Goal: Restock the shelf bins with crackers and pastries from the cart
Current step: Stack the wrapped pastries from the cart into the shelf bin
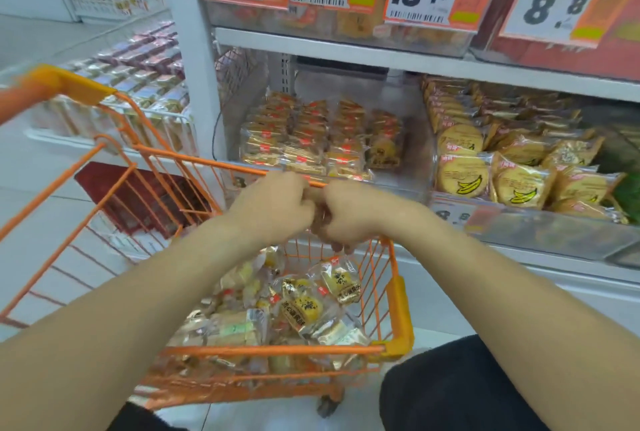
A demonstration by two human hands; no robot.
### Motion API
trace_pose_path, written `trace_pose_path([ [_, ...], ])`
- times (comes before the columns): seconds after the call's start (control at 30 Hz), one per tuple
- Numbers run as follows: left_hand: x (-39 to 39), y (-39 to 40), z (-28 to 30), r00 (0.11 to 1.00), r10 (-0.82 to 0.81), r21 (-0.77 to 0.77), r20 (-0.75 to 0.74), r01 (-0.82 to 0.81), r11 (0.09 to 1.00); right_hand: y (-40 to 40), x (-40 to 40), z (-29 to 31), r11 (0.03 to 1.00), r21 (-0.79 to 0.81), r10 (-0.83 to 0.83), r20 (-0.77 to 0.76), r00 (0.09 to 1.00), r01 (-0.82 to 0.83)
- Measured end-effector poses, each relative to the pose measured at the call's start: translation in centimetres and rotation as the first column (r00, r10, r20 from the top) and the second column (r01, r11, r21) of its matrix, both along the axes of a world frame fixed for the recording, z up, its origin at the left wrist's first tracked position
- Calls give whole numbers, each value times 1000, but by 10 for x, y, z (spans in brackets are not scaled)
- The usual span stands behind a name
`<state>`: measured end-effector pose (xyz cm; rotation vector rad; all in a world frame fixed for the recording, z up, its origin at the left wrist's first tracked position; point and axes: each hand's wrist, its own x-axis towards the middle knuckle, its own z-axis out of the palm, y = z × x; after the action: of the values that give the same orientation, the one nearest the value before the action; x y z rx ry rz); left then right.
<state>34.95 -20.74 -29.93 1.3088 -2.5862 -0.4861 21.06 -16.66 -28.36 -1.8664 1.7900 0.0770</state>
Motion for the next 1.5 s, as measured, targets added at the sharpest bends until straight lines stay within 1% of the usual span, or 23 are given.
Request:
trace_pose_path([
  [0.03,3,3,-6,993,-12,113,119,-2,994,-1,5,-8,990,128,62,-46,997,-56],
  [0.07,4,8,-14,964,-49,221,262,-10,975,-3,8,-17,971,219,121,-99,988,-97],
  [0.1,4,12,-22,916,-93,313,391,-37,949,-5,12,-27,953,276,173,-155,973,-126],
  [0.13,3,15,-32,859,-137,371,493,-65,927,-7,14,-37,938,315,218,-216,952,-144],
  [0.17,1,17,-41,809,-174,390,561,-73,918,-8,16,-45,928,339,255,-272,928,-155],
  [0.2,-2,18,-46,775,-205,393,597,-60,918,-8,17,-53,923,349,284,-326,902,-164],
  [0.23,-3,19,-50,774,-231,415,590,-45,908,-8,18,-58,920,348,311,-371,875,-179],
  [0.27,-5,19,-53,795,-248,452,554,-37,891,-9,18,-61,918,345,331,-396,857,-195],
  [0.37,-10,17,-57,838,-290,519,463,9,855,-15,14,-67,903,374,360,-389,848,-211],
  [0.47,-9,13,-74,825,-315,541,469,13,841,-20,13,-70,900,387,364,-418,832,-200],
  [0.6,-7,9,-83,864,-236,558,445,-61,828,-18,14,-73,912,340,375,-462,804,-230],
  [0.67,-7,8,-84,858,-219,571,465,-102,814,-19,15,-75,911,334,385,-475,791,-243],
  [0.77,-5,9,-84,821,-250,573,514,-112,812,-19,15,-76,927,284,359,-477,802,-246],
  [0.87,-5,9,-79,850,-217,579,481,-122,806,-18,14,-72,933,244,354,-484,800,-265],
  [1.07,-3,7,-69,879,-200,670,433,-166,724,-12,14,-71,926,249,375,-506,777,-285],
  [1.17,-2,7,-58,902,-168,697,398,-178,695,-10,11,-65,930,231,364,-477,800,-286],
  [1.3,8,0,-46,924,-84,667,374,-205,717,-6,5,-52,945,115,325,-413,851,-305],
  [1.4,22,-9,-32,923,-29,603,383,-226,765,-2,-2,-42,952,-32,273,-362,891,-305],
  [1.47,35,-13,-23,941,50,562,336,-242,791,0,-4,-37,944,-150,229,-344,911,-294],
  [1.5,43,-17,-22,951,87,565,296,-248,787,1,-5,-36,937,-198,209,-340,917,-287],
])
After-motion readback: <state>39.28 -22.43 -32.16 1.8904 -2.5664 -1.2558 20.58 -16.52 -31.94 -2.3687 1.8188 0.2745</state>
